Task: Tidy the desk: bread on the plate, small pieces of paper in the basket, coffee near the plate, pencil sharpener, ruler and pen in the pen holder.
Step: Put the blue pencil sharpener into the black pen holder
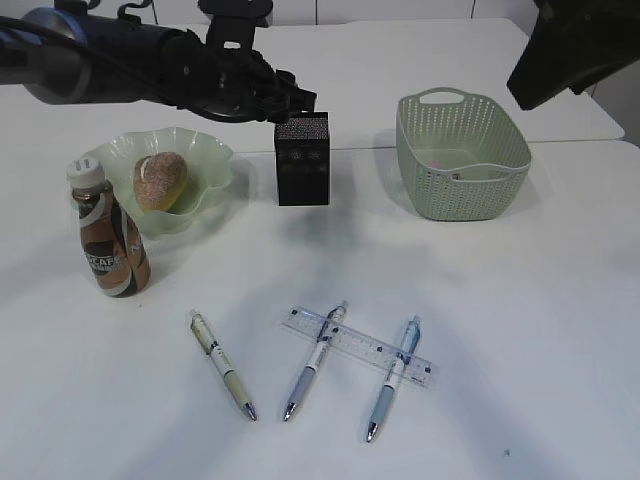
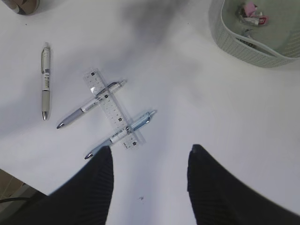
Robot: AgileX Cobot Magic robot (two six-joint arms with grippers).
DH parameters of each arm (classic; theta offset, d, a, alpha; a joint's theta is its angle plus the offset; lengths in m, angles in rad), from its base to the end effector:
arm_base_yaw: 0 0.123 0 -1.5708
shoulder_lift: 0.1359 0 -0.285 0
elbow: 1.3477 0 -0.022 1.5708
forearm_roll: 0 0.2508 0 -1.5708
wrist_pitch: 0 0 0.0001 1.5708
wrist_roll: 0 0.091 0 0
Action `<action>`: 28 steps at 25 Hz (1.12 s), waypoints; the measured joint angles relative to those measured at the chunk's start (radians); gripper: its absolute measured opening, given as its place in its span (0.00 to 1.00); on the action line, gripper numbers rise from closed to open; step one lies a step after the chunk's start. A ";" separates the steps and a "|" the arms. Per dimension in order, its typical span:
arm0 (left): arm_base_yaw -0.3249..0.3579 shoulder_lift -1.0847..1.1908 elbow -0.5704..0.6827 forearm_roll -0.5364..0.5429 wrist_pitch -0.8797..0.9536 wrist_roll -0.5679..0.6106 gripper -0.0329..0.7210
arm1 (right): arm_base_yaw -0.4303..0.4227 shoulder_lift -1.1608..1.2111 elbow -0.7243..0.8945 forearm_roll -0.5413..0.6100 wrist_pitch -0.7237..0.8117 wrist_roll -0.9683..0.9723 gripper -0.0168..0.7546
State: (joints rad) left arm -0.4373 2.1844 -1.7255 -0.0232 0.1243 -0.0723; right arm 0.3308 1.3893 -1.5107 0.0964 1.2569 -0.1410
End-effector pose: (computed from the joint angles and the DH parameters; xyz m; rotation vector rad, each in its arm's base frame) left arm 0.4672 -0.2187 0.2176 0.3563 2.0527 -0.3296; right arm 0.2555 0.0966 0.4026 -0.6066 2.5531 0.1967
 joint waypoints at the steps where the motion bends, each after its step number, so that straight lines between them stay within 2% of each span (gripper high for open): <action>1: 0.000 0.009 0.000 0.001 -0.024 0.000 0.44 | 0.000 0.000 0.000 0.000 0.000 0.000 0.55; 7: 0.000 0.053 0.000 0.002 -0.138 0.001 0.44 | 0.000 0.000 0.000 -0.021 0.000 -0.002 0.55; 9: 0.000 0.059 0.000 0.002 -0.155 0.001 0.44 | 0.000 0.000 0.000 -0.052 0.000 -0.002 0.55; 11: 0.000 0.061 0.000 0.002 -0.168 0.001 0.44 | 0.000 0.000 0.000 -0.129 0.000 0.009 0.55; 13: 0.000 0.061 0.000 0.002 -0.179 0.001 0.44 | 0.000 0.000 0.000 -0.129 0.000 0.009 0.55; 14: 0.000 0.062 0.000 0.002 -0.183 0.001 0.44 | 0.000 0.000 0.000 -0.248 0.000 0.054 0.55; 19: 0.000 0.064 0.000 0.002 -0.208 0.001 0.44 | 0.000 0.000 0.000 -0.442 0.000 0.147 0.55; 22: 0.000 0.064 0.000 0.002 -0.219 0.001 0.44 | 0.000 0.000 0.000 -0.451 -0.002 0.149 0.55; 23: 0.000 0.064 0.000 0.002 -0.219 0.001 0.44 | 0.000 0.000 0.000 -0.493 -0.029 0.184 0.55; 28: 0.000 0.064 0.000 0.002 -0.220 0.001 0.44 | 0.000 0.031 0.000 -0.499 -0.052 0.191 0.55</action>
State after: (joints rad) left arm -0.4373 2.2488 -1.7255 -0.0209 -0.0959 -0.0709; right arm 0.3308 1.4207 -1.5107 -0.4030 1.2046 0.0499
